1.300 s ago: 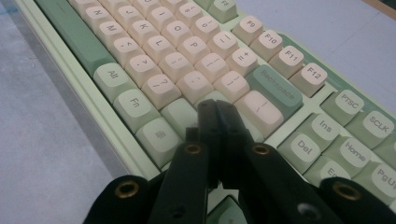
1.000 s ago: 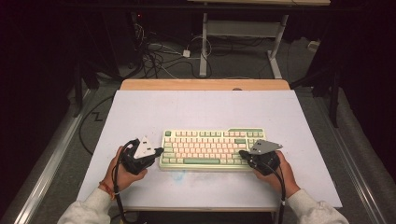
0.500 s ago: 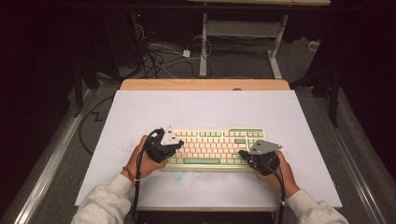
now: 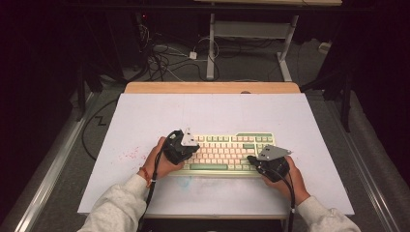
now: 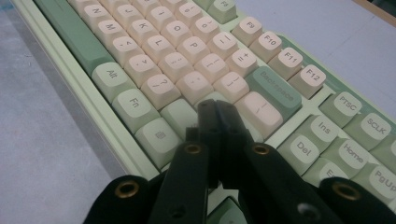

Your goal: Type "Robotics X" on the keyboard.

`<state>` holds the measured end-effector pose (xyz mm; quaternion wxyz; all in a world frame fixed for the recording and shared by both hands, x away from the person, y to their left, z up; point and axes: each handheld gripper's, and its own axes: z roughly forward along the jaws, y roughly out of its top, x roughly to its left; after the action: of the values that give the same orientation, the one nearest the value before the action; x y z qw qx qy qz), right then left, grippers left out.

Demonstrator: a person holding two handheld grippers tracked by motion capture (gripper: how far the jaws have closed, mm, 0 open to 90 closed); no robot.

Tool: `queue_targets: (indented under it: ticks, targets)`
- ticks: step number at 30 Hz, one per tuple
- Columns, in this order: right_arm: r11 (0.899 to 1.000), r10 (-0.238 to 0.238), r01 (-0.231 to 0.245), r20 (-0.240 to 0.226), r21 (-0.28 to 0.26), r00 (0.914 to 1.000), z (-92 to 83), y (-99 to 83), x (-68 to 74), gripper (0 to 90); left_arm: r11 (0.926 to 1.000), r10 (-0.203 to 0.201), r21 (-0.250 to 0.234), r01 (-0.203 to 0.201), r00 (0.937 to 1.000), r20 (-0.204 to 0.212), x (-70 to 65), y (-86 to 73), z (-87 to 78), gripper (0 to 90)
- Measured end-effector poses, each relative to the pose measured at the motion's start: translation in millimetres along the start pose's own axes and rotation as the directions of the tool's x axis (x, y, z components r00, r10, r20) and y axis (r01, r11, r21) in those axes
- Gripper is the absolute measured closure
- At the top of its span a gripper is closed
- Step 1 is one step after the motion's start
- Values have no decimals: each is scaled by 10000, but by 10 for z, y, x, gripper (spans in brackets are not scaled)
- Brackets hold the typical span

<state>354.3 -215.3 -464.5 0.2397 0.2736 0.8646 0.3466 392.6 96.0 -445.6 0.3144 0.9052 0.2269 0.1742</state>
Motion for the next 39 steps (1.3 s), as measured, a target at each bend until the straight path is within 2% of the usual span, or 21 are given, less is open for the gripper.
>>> queue_targets:
  ticks: [12,17,19,22,24,27,28,30,31,32,33,35,37,39]
  targets:
    - [10000,-64,64,41,12,10000,1,3,4,900,9995,92,298,-91,10000,-27,-5,43,105,873]
    - [10000,-91,90,51,43,9999,1,6,4,900,9977,291,617,-293,9996,49,-4,69,160,875]
    - [9999,-104,103,63,44,9999,-2,10,6,900,9978,304,589,-304,9995,2,-13,81,155,850]
    - [10000,-92,92,72,-24,9999,-17,11,8,900,9987,408,320,-405,9991,-82,-25,86,83,839]
    - [9998,-17,19,74,-212,10000,-52,18,0,900,9989,467,-29,-468,9986,-233,-27,83,-5,808]
    - [9994,-11,16,133,-356,9999,-99,34,-3,900,9965,679,-445,-701,9964,-507,-28,48,-140,762]
    - [9994,-11,16,133,-356,9999,-99,34,-3,900,9947,742,-681,-774,9961,-483,-25,25,-188,762]
    - [9989,-14,21,140,-461,9999,-140,44,-5,900,9921,547,-1101,-606,9969,-557,-17,-24,-271,696]
    - [9989,-14,21,140,-461,9999,-140,44,-5,900,9908,549,-1211,-605,9973,-492,-13,-52,-308,696]
    - [9986,7,1,154,-538,9999,-162,51,-7,900,9886,613,-1339,-692,9962,-621,-18,-82,-341,638]
    - [9986,7,1,154,-538,9999,-162,51,-7,900,9876,649,-1378,-756,9946,-804,-26,-112,-367,638]
    - [9983,7,1,137,-586,9999,-181,64,-7,900,9875,631,-1379,-763,9933,-972,-37,-171,-404,528]
    - [9981,32,-24,121,-615,9999,-185,69,-7,900,9855,423,-1585,-604,9924,-1151,-47,-237,-445,510]
    - [9979,1,7,123,-641,9999,-193,82,-8,900,9845,215,-1696,-444,9907,-1345,-67,-312,-479,394]
